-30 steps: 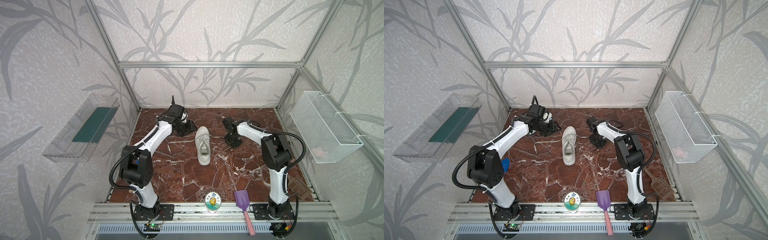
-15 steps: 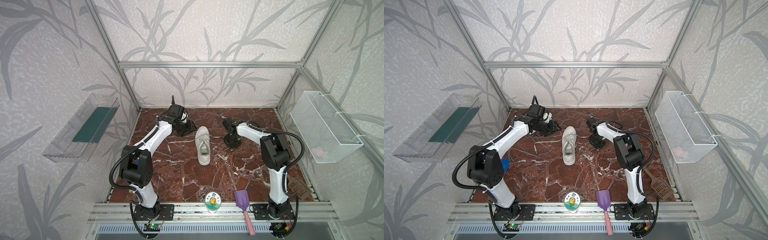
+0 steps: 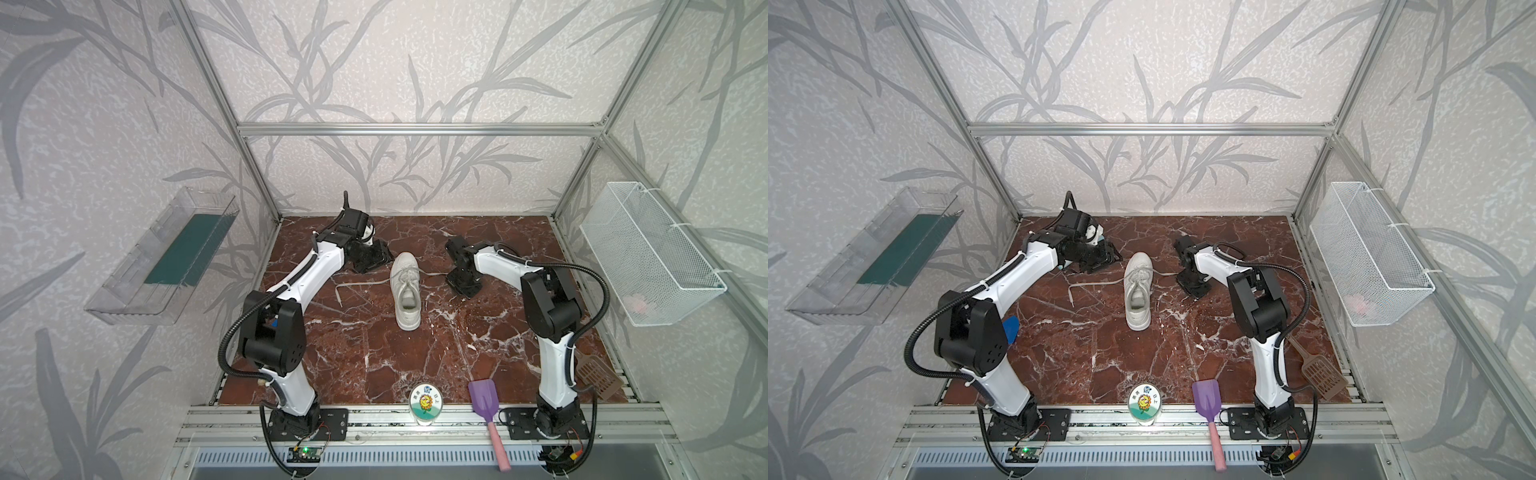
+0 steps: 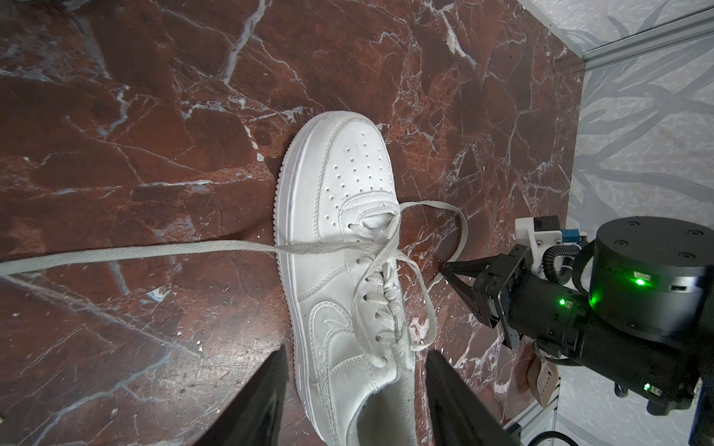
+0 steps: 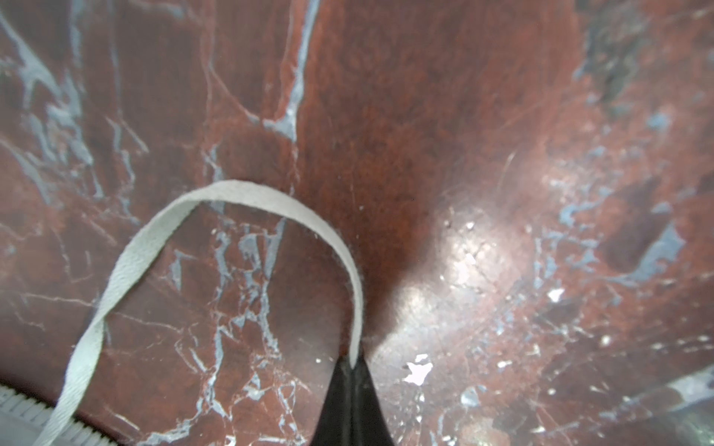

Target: Tie the shoes

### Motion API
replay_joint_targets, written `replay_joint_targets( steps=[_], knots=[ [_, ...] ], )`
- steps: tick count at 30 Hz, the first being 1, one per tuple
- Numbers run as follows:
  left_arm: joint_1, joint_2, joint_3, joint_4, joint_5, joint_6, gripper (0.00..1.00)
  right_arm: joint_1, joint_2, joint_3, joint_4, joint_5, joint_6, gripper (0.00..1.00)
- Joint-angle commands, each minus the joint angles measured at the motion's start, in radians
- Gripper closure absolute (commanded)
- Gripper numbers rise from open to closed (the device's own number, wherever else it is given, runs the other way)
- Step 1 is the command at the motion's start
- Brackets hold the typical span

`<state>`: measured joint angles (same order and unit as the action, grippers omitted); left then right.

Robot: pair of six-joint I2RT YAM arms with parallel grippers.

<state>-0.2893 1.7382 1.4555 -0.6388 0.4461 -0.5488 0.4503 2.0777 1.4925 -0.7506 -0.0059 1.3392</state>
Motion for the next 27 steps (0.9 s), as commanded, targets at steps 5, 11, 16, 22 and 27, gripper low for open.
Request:
replay_joint_targets(
  steps=[5, 11, 16, 22, 27],
  knots=[
    [-0.03, -0.034, 0.019, -0.055, -0.026, 0.028, 0.41, -0.016, -0.122, -0.156, 0.151, -0.141, 0.077, 1.0],
    [-0.061, -0.014, 0.058, -0.089, -0.039, 0.041, 0.42, -0.018, -0.198, -0.277, 0.321, -0.243, 0.21, 1.0],
    [-0.08, -0.001, 0.084, -0.115, -0.05, 0.05, 0.43, -0.012, -0.232, -0.364, 0.501, -0.318, 0.367, 1.0],
    [-0.09, 0.01, 0.101, -0.127, -0.053, 0.055, 0.44, 0.002, -0.251, -0.386, 0.586, -0.322, 0.481, 1.0],
    [-0.102, 0.016, 0.105, -0.125, -0.057, 0.052, 0.45, 0.015, -0.248, -0.388, 0.659, -0.336, 0.567, 1.0]
  ],
)
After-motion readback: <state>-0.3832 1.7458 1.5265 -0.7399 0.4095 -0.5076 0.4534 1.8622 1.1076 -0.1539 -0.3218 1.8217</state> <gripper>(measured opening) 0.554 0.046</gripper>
